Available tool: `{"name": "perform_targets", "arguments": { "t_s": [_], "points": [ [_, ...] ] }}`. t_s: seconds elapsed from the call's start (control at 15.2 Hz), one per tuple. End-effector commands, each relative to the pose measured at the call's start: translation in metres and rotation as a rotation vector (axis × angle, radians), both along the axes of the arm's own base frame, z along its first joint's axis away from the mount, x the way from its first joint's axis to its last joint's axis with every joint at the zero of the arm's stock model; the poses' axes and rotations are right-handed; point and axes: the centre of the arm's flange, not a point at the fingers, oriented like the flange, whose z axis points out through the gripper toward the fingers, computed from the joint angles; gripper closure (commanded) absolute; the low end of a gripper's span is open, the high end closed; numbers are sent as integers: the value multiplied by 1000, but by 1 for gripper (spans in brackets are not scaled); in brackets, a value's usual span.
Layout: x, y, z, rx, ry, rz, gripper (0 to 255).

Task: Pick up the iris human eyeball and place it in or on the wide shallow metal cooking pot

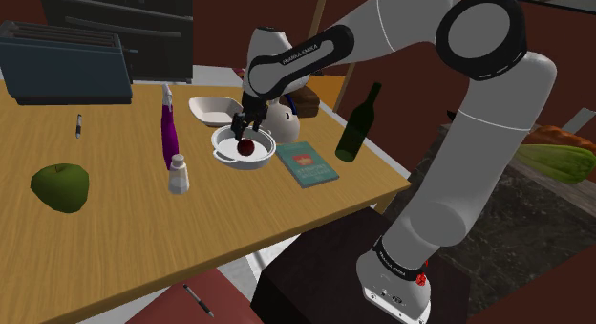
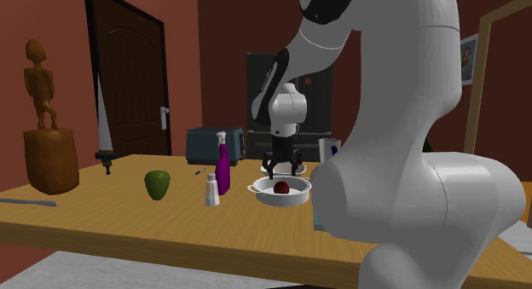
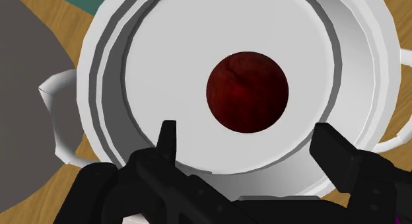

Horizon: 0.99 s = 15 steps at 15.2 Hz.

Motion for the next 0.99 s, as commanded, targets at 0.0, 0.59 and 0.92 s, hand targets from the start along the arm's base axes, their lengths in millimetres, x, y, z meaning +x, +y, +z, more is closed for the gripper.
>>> {"name": "perform_targets", "arguments": {
  "t_s": [0.0,0.59,0.92],
  "points": [
    [0,0,0,0,0,0,0],
    [-4,1,50,0,0,0,0],
    [-4,1,50,0,0,0,0]
  ]
}}
